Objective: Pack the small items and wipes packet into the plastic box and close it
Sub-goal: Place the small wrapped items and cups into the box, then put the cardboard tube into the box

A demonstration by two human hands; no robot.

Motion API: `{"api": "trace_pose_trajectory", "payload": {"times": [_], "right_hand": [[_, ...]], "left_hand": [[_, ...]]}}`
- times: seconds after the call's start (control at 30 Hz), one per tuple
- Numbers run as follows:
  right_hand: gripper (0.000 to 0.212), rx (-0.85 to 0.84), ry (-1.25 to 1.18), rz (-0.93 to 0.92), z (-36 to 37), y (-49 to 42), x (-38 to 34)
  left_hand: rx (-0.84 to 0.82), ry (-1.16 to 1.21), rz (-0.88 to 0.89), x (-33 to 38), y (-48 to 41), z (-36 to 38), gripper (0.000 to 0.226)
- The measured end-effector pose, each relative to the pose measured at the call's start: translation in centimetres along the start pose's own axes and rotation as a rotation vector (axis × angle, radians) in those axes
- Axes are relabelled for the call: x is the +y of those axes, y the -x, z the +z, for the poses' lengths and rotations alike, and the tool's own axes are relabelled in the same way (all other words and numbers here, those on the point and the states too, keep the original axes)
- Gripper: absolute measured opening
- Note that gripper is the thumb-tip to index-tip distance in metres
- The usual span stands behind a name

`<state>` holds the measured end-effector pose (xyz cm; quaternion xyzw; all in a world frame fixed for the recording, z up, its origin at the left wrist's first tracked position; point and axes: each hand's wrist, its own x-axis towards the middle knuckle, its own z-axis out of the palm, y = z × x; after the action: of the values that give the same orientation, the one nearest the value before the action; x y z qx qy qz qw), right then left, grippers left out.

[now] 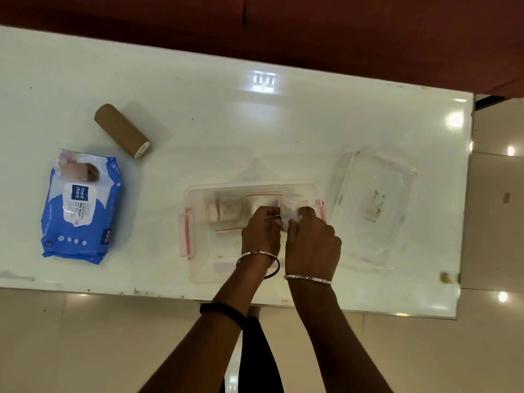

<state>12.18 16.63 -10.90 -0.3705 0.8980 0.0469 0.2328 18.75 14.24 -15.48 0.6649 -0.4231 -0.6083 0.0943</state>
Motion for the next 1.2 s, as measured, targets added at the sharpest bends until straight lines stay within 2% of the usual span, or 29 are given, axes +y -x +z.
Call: {"api": "trace_pose_trajectory", "payload": {"times": [0.17, 0.33, 0.43, 0.63, 0.77, 0.9, 1.1, 1.2], "right_hand": [[0.041, -0.06, -0.001, -0.07, 0.9, -0.6, -0.4], [0.057, -0.127, 0.008, -0.11, 1.4, -0.8, -0.5], [0.06, -0.142, 0.01, -0.113, 1.4, -0.7, -0.6], [0.049, -0.042, -0.011, -0.123, -0.1, -0.5, -0.8], [0.029, 0.14, -0.197, -0.208, -1.3, 0.3, -1.1], [0.018, 0.24, -0.39, -0.309, -1.8, 0.4, -2.9], [0.017, 0.313, -0.577, -0.465, -1.4, -0.1, -9.7], [0.017, 0.263, -0.659, -0.482, -0.6, -0.8, -13.8]], "left_hand": [[-0.014, -0.207, 0.07, 0.1, -0.5, -0.1, 0.038], [0.008, -0.285, 0.083, -0.3, -0.9, -0.7, 0.037], [0.04, -0.206, 0.107, -0.4, -1.0, -1.2, 0.034], [0.105, -0.066, 0.156, 0.1, -0.7, -2.8, 0.023], [0.143, 0.0, 0.239, 1.4, 0.4, -5.3, 0.021], [0.179, 0.094, 0.314, 2.8, 1.4, -9.3, 0.021], [0.364, 0.204, 0.337, 2.5, -0.8, -17.0, 0.018], [0.515, 0.107, 0.349, 1.7, -4.1, -21.0, 0.019]]}}
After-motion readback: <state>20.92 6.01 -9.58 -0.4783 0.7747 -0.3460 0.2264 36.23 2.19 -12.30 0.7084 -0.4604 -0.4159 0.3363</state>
